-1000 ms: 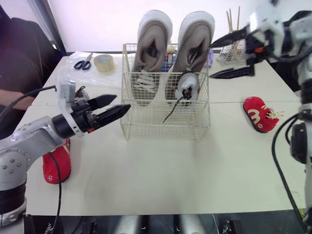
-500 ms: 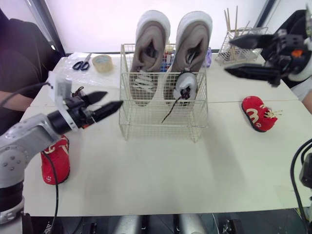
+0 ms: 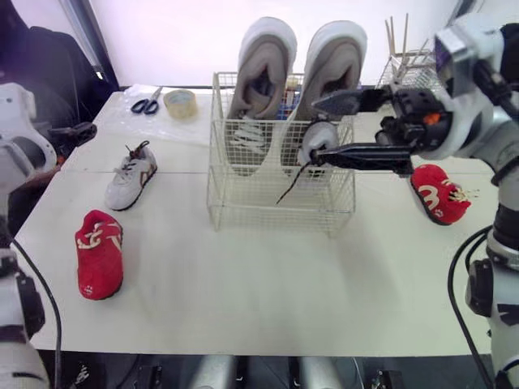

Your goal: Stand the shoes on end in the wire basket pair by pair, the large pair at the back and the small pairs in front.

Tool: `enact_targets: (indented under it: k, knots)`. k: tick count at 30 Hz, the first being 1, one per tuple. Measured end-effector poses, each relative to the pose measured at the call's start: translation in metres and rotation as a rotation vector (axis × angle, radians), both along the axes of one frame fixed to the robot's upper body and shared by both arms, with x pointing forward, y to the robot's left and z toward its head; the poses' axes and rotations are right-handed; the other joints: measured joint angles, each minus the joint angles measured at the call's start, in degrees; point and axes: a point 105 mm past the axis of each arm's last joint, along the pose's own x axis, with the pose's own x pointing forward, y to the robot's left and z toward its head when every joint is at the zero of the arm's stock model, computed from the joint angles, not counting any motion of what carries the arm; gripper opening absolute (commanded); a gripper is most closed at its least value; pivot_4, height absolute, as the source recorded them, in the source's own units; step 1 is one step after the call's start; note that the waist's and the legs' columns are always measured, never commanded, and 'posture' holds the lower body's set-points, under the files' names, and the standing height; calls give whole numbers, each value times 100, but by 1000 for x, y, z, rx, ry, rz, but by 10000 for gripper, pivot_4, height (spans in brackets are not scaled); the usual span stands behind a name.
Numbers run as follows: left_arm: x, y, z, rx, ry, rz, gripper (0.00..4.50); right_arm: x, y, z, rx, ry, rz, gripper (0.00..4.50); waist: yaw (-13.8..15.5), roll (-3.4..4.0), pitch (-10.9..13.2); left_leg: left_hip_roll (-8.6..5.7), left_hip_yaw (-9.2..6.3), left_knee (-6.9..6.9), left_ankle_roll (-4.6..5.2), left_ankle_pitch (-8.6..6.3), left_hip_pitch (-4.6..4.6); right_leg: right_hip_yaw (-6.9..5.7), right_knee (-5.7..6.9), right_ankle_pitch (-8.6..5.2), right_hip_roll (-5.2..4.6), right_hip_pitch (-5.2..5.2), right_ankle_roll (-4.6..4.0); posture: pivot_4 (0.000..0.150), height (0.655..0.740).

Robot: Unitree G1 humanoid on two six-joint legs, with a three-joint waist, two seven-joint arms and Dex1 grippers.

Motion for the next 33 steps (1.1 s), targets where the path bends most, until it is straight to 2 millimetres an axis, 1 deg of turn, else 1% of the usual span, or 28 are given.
enact_targets:
  k: [3, 5, 8, 10, 16, 24, 28, 30, 33]
  knots:
    - [13, 7, -16, -29, 40, 30, 45000, 0, 3, 0, 4, -3, 8, 44508, -15, -8, -2, -4, 3, 1, 2, -1, -4, 0, -2, 1, -6, -5, 1, 1500, 7400]
    - [16, 9, -27, -39, 65, 39, 45000, 0, 3, 1, 6, -5, 5, 44508, -26, -11, -1, -4, 4, 1, 1, 0, -8, 0, -1, 1, -7, -10, 2, 1500, 7400]
    - [21, 3, -41, -57, 97, 29, 45000, -1, 3, 2, 6, -9, -5, 44508, -35, -17, 1, -2, 4, 0, 2, -1, -17, 0, 6, 1, -7, -21, 2, 1500, 7400]
    - [25, -3, -46, -56, 107, 13, 45000, -2, 3, 2, 8, -5, -3, 44508, -35, -18, 1, -2, 4, 1, 4, -2, -17, 0, 8, 1, -7, -21, 2, 1500, 7400]
    - [30, -9, -65, -28, 153, 31, 45000, -7, 3, 5, 3, -22, -15, 44508, -37, -20, 0, -2, 4, 1, 6, -3, -17, 1, 12, 1, -7, -23, 2, 1500, 7400]
    - [34, -13, -76, -29, 167, 77, 45000, -7, 1, 7, 4, -25, -31, 44508, -35, -21, 0, -2, 4, 3, 7, -3, -17, 1, 14, 1, -7, -23, 2, 1500, 7400]
    - [33, -11, -91, -39, 190, 119, 45000, -8, 0, 7, -2, -28, -38, 44508, -34, -22, 0, -2, 5, 4, 7, -4, -17, 1, 16, 1, -8, -23, 3, 1500, 7400]
    - [32, -10, -95, -42, 196, 134, 45000, -8, -1, 7, -4, -29, -40, 44508, -34, -23, -1, -2, 5, 4, 7, -4, -17, 1, 18, 2, -8, -23, 3, 1500, 7400]
    - [33, -10, -96, -37, 196, 152, 36359, -8, -1, 8, -7, -33, -45, 45000, -36, -23, -1, -2, 5, 4, 7, -4, -16, 2, 20, 1, -8, -23, 3, 1500, 7400]
